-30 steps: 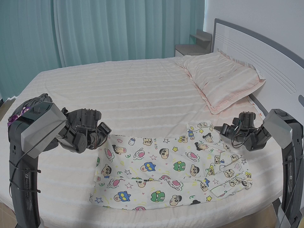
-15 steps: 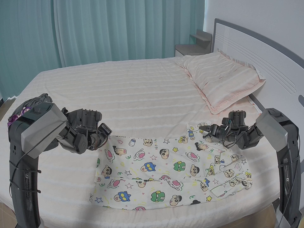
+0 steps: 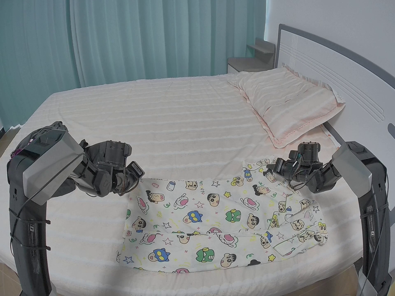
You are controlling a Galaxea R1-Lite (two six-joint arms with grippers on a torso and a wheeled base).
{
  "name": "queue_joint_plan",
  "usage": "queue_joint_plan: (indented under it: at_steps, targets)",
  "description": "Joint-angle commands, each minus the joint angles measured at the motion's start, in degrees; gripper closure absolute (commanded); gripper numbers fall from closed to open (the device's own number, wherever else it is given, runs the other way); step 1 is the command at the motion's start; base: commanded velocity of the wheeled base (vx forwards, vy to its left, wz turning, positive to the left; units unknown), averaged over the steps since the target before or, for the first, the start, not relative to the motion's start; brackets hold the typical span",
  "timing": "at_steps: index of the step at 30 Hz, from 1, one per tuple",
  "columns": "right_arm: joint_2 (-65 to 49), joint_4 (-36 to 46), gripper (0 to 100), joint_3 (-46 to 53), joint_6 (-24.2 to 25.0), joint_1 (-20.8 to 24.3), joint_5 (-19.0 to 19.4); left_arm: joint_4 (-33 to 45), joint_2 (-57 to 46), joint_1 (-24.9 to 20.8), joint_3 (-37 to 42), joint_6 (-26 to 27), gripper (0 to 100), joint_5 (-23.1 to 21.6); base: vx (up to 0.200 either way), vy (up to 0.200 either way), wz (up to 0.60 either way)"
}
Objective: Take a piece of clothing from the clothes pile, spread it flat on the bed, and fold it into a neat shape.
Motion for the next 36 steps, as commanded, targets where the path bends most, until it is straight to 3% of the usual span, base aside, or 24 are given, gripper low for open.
queue_joint_plan:
  at_steps: [1,22,27,32,36]
  targets:
    - [0.77,-3.02,100,-1.12,1.77,-0.88,-0.49,1.77,-0.96,0.72,-1.07,0.4,100,-0.03,0.0,0.0,0.0]
    - [-2.83,-6.09,100,3.89,3.09,-2.73,1.0,10.03,-3.42,1.07,-3.53,0.31,100,-0.82,0.0,0.0,0.0]
    - [-6.88,-9.96,100,11.09,3.18,-3.87,4.25,10.12,-5.53,0.89,-1.95,0.48,100,-1.0,0.0,0.0,0.0]
    - [-9.69,-14.0,100,19.0,3.09,-4.31,7.5,9.77,-6.67,0.8,2.71,5.41,100,-1.0,0.0,0.0,0.0]
    - [-11.36,-18.4,100,25.51,3.09,-4.57,10.67,9.59,-8.52,0.63,5.78,6.28,100,-1.09,0.0,0.0,0.0]
